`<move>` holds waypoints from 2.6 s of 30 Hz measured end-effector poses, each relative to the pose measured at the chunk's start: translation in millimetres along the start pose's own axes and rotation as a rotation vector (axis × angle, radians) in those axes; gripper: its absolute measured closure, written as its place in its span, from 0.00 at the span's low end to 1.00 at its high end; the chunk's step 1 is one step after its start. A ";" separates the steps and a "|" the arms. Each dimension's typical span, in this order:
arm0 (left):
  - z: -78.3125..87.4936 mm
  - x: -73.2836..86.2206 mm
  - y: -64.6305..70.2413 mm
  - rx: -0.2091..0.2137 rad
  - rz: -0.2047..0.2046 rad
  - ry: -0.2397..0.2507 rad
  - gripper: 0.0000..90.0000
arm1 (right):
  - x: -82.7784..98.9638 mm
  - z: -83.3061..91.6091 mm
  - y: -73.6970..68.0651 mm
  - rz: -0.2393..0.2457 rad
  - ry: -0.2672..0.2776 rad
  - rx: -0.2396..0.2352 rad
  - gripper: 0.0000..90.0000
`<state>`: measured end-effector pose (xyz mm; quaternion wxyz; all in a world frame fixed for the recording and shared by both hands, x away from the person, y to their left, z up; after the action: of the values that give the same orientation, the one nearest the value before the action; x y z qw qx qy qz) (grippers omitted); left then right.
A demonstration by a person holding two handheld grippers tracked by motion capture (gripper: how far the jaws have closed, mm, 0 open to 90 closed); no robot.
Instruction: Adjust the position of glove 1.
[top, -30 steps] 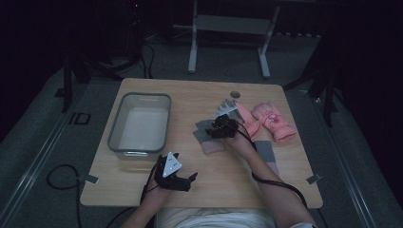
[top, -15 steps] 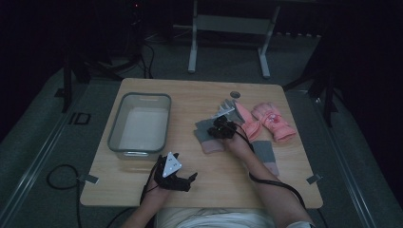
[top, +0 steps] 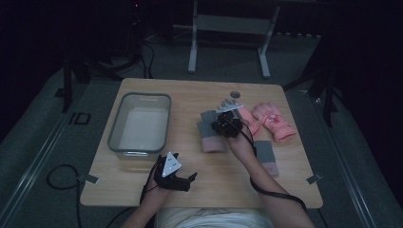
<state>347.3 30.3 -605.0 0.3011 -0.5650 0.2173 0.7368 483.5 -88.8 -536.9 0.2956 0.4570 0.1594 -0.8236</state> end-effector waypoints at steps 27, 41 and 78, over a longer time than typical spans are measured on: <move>-0.5 0.2 0.6 -0.002 -0.007 -0.003 0.01 | 52.2 59.1 -24.7 -0.185 0.034 0.106 0.96; -0.2 0.2 0.4 -0.001 -0.007 -0.003 0.01 | 82.3 22.6 -19.8 -0.109 -0.020 0.023 0.95; -1.2 1.1 -0.1 -0.002 0.000 -0.015 0.01 | 71.2 98.2 67.6 0.133 0.035 -0.050 0.74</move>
<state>348.1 29.9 -606.4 0.3021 -0.5600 0.2143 0.7411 432.6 -217.8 -544.5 0.3584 0.4734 0.1543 -0.7897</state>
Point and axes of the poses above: each handheld gripper's, and its own axes: z roughly backward along the jaws, x roughly out of its underside, y roughly to its right, the point moved 10 cm from there along -z, roughly forward along the jaws, and after that the axes turned 12 degrees about y, right-handed, at the moved point
